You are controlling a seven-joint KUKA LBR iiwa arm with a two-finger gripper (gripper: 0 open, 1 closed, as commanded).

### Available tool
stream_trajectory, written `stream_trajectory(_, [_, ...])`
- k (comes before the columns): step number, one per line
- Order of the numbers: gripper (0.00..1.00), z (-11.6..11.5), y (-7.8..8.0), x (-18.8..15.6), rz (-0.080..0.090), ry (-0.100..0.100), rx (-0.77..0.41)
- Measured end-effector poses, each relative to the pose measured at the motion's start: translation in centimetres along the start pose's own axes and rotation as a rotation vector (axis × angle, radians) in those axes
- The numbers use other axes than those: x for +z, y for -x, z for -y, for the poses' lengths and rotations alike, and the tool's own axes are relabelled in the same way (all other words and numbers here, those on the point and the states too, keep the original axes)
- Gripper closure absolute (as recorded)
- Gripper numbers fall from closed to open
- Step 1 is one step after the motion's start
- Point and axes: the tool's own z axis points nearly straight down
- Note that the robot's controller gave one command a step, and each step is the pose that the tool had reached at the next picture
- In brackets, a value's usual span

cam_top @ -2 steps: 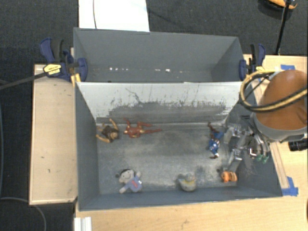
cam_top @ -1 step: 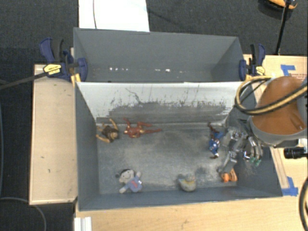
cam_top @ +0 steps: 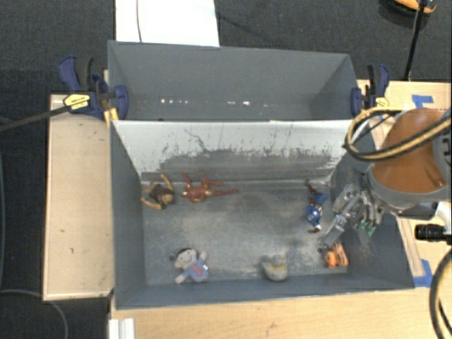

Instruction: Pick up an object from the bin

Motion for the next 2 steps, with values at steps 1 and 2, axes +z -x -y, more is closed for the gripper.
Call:
stream_trajectory(1, [0.0, -0.9, 1.7, 2.2, 0.011, 0.004, -0.099])
stream_trajectory(2, [0.0, -0.9, 2.5, 4.7, 0.003, 0.001, -0.104])
